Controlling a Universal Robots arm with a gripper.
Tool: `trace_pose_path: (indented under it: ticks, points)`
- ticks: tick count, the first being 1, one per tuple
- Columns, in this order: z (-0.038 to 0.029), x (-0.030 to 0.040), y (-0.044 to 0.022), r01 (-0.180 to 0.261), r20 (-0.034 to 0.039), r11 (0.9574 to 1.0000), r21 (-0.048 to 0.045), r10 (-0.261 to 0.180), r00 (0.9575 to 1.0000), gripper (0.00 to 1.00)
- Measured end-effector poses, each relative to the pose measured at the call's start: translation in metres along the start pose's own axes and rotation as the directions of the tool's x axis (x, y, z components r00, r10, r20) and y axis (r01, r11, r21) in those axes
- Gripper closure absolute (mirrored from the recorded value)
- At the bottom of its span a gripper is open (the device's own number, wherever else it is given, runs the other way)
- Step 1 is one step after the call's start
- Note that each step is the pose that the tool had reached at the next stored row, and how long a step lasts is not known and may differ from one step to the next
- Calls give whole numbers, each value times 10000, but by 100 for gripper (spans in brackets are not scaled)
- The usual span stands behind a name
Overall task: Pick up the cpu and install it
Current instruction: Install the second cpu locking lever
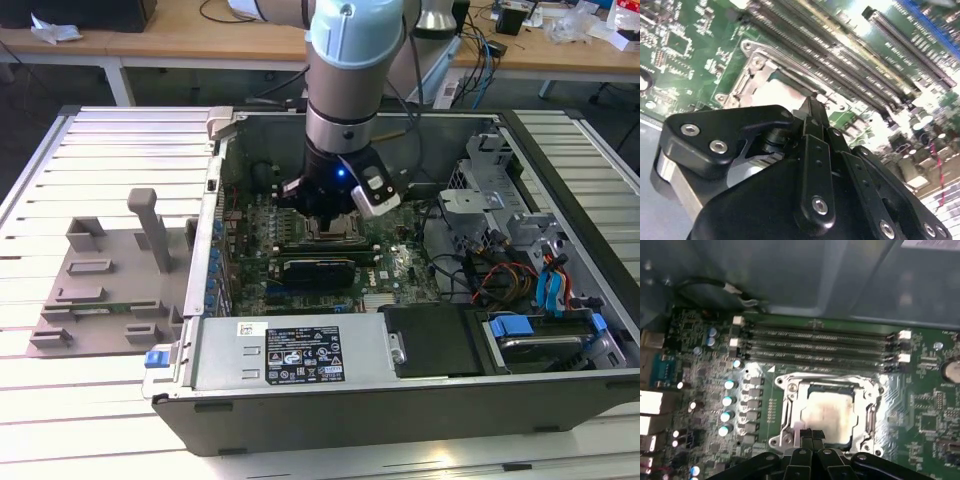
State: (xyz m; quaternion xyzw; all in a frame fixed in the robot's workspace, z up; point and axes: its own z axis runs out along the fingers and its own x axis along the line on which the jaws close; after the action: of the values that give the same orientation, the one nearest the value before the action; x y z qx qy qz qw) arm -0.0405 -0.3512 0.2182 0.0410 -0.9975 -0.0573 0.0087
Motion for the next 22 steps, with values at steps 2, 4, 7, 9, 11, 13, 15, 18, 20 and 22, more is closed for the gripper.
trace_pose_path:
  ticks: [2, 4, 7, 9, 11, 13, 15, 18, 20, 22]
  points:
    - [-26, -31, 31, -2, -5, 10000, 64, 2, 10000, 89]
    - [-96, -51, 55, -5, -12, 9999, 142, 5, 10000, 89]
    - [-225, -65, 104, -7, -23, 9995, 302, 8, 10000, 89]
    - [-274, -67, 137, -12, -45, 9985, 553, 14, 10000, 89]
    - [-287, -73, 174, -16, -71, 9961, 883, 22, 10000, 89]
    - [-310, -84, 236, -23, -102, 9918, 1279, 37, 9999, 89]
    - [-451, -94, 273, -23, -105, 9914, 1310, 37, 9999, 89]
    - [-493, -94, 278, -23, -103, 9914, 1310, 36, 9999, 89]
    - [-494, -94, 278, -22, -105, 9914, 1311, 36, 9999, 89]
    - [-494, -94, 279, -22, -105, 9914, 1311, 36, 9999, 89]
